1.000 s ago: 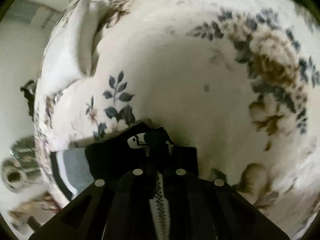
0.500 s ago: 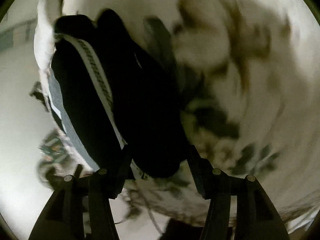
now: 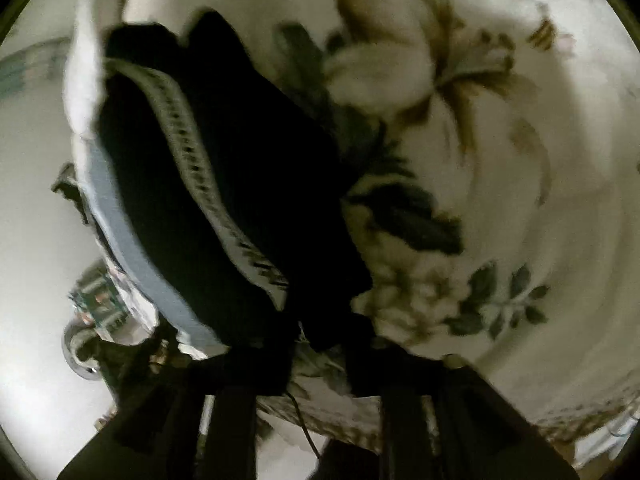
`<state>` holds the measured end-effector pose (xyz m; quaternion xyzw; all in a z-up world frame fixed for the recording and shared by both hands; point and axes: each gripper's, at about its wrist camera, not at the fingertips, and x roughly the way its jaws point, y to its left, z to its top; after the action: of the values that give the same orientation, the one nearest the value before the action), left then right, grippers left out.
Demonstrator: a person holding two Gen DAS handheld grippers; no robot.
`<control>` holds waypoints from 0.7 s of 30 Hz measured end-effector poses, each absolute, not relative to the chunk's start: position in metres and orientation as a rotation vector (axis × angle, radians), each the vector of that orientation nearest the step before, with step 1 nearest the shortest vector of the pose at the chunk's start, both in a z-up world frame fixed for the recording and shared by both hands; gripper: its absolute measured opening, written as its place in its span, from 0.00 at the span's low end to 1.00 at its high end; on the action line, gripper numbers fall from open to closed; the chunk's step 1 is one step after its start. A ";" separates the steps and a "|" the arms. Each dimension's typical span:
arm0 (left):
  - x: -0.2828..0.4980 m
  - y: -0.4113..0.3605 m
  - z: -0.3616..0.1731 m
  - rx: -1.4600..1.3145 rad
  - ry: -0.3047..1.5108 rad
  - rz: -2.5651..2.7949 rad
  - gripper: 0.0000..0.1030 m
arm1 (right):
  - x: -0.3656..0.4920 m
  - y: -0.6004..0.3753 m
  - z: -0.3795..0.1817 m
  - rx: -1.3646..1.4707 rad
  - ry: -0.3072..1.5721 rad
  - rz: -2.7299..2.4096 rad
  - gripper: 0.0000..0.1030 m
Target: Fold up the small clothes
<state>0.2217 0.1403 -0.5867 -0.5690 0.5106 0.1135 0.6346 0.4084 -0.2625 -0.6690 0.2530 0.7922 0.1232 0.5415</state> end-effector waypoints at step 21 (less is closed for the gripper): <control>0.358 0.162 -0.538 -0.838 1.059 0.203 0.66 | 0.583 -0.228 -0.644 0.773 1.476 0.313 0.04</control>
<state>0.3579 0.1621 -0.5385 -0.3871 0.4893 0.0938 0.7758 0.5834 -0.2281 -0.6442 0.3417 0.6529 0.1382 0.6617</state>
